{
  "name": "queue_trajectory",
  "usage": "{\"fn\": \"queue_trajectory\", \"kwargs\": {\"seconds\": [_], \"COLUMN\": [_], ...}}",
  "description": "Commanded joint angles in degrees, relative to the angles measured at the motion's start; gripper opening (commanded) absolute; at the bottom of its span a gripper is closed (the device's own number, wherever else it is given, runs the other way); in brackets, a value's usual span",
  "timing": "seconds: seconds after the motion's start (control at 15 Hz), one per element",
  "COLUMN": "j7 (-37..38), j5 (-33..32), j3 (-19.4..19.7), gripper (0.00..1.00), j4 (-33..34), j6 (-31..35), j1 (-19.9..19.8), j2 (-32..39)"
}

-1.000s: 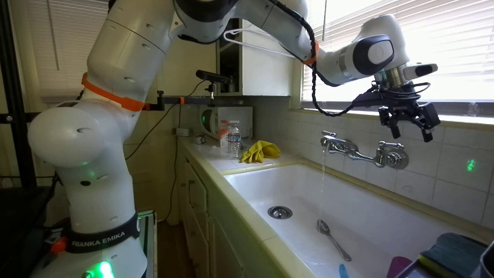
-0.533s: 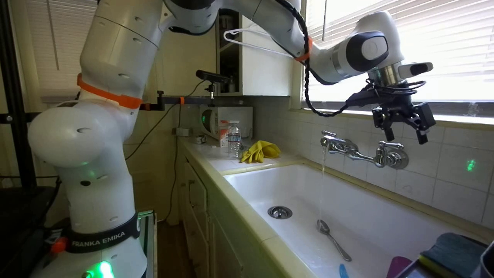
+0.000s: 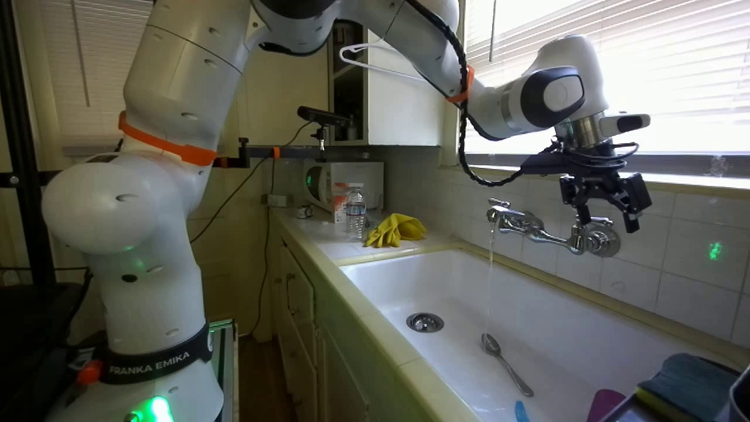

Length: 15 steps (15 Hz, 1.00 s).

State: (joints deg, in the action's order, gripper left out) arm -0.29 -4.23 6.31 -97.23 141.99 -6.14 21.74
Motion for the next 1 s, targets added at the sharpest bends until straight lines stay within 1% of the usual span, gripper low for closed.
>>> {"fn": "queue_trajectory", "kwargs": {"seconds": [0.0, 0.27, 0.6, 0.93], "j7": [-0.7, 0.0, 0.8, 2.9], "j5": [2.5, 3.2, 6.8, 6.2], "j3": [-0.8, -0.7, -1.1, 0.2], "gripper": [1.00, 1.00, 1.00, 1.00], "j4": [-0.7, 0.0, 1.1, 2.0], "j6": [6.4, 8.1, 10.4, 14.4], "j1": [-1.1, -1.3, -2.1, -1.6], "j2": [1.4, 2.6, 4.3, 5.8]}}
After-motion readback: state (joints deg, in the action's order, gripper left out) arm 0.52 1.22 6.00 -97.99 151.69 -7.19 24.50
